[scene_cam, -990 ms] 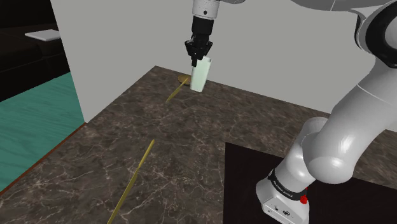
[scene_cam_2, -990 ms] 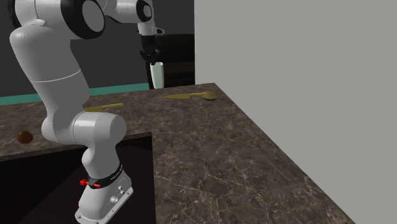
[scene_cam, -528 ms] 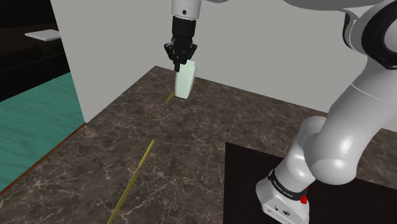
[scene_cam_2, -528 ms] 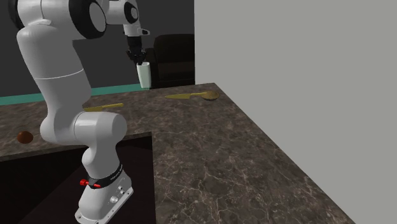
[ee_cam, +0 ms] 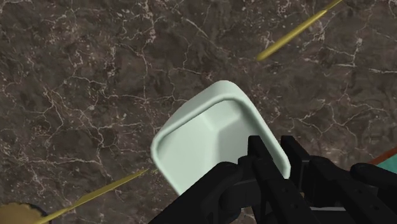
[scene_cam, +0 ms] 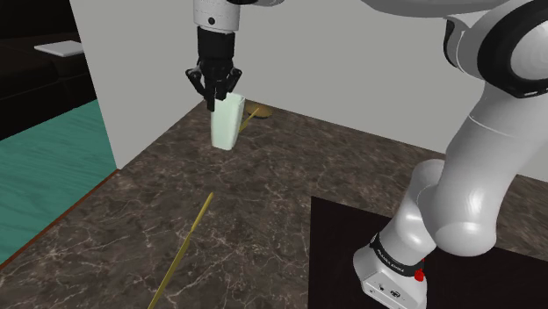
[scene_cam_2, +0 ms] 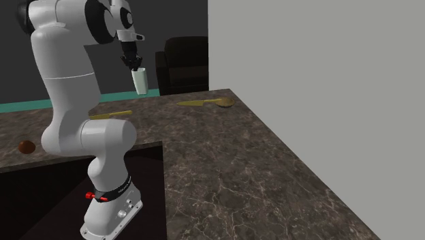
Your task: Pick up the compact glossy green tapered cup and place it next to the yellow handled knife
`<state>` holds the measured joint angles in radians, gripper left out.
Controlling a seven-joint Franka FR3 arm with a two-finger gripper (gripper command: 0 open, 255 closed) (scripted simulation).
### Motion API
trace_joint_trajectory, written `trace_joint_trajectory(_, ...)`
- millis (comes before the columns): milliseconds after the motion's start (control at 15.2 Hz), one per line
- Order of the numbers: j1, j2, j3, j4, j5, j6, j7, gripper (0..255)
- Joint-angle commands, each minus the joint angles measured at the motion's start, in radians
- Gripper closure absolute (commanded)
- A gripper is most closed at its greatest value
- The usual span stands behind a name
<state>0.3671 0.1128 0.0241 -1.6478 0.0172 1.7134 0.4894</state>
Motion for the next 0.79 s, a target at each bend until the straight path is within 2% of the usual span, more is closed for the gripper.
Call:
trace_joint_trajectory(0, 0.025, 0.039, 0.02, 0.046, -0.001, -0.006, 0.046, 255)
trace_joint_trajectory(396, 0.098, 0.184, 0.065, 0.219, -0.016, -0.033, 0.163, 255)
trace_joint_trajectory(726, 0.167, 0.341, 0.09, 0.43, -0.036, -0.085, 0.253, 255)
